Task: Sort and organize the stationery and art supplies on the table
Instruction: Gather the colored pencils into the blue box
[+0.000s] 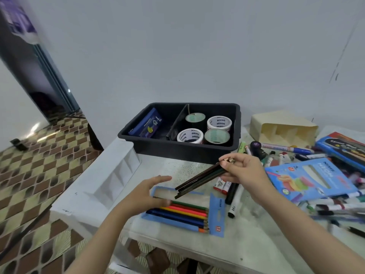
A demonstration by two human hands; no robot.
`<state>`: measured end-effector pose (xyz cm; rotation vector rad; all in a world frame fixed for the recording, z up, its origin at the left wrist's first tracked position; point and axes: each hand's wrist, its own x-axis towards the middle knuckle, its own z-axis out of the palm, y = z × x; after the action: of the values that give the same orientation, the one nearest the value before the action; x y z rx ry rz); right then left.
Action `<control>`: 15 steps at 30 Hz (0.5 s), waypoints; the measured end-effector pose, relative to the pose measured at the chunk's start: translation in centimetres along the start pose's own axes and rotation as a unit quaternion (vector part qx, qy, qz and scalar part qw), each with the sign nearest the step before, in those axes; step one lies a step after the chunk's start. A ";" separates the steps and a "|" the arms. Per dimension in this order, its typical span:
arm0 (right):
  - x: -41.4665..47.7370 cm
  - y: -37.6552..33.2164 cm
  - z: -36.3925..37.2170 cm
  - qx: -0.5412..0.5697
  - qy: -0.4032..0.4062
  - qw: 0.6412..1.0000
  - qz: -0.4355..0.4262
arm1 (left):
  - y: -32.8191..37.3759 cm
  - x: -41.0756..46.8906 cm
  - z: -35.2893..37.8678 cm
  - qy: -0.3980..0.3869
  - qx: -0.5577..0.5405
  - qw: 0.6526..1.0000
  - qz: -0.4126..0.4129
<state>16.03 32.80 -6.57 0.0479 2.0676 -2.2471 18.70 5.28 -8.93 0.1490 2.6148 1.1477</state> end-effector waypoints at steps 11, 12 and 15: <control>-1.3 3.9 3.2 -0.008 0.114 0.993 -0.021 | -5.7 1.4 -0.1 -0.071 0.105 0.990 0.057; -1.4 4.2 3.4 -0.005 0.135 0.991 -0.018 | -6.0 1.5 -0.1 -0.068 0.104 0.990 0.064; -1.5 5.0 3.8 -0.017 0.195 0.980 -0.020 | -6.4 1.6 -0.1 -0.066 0.109 0.988 0.084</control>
<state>18.11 28.66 -11.13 0.4862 2.3052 -2.3793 17.30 1.18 -13.95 0.4826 2.6412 0.8652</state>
